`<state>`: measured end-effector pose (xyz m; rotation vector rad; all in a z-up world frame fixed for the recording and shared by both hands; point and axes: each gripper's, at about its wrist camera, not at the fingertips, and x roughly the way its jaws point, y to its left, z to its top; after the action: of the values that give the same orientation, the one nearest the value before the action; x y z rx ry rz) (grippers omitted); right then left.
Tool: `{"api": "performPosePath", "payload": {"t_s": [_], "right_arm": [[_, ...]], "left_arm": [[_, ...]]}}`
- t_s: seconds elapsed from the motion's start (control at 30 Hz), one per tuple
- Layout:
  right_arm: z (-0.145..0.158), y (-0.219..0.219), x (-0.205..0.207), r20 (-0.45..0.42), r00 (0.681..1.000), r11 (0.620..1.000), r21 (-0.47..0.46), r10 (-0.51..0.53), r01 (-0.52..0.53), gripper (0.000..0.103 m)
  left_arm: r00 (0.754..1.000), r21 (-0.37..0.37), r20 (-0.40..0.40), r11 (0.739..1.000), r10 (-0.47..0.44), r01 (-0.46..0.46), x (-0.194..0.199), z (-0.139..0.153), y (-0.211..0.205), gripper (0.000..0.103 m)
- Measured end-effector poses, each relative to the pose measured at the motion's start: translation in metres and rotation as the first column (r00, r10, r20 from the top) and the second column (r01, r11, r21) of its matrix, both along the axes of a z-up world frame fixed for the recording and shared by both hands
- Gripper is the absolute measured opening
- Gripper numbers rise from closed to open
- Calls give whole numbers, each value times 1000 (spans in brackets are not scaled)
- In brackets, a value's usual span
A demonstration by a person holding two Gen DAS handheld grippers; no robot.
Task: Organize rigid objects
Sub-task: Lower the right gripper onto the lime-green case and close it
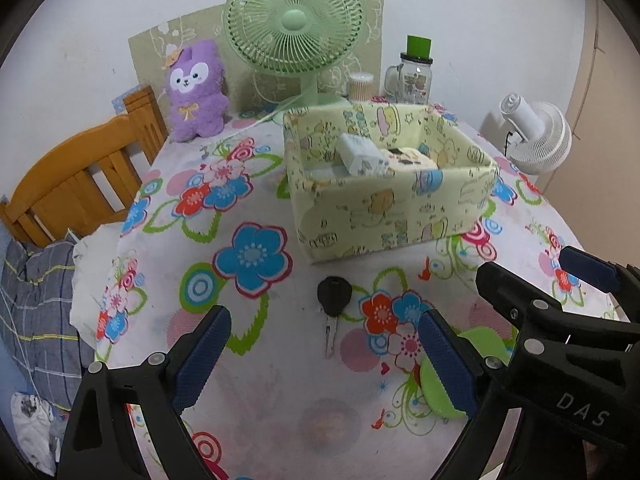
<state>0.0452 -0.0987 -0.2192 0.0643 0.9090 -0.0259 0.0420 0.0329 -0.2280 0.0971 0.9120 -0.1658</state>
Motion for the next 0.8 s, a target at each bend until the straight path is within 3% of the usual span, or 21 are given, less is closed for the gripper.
{"api": "performPosePath", "payload": {"t_s": [0.3, 0.8], "right_arm": [[-26, 9, -10, -30, 999, 999, -32, 37, -38, 100], [-64, 10, -13, -119, 991, 998, -33, 55, -59, 101]], "left_arm": [[998, 7, -55, 1000, -8, 8, -9, -31, 4, 96], [996, 31, -89, 999, -17, 19, -23, -62, 4, 96]]}}
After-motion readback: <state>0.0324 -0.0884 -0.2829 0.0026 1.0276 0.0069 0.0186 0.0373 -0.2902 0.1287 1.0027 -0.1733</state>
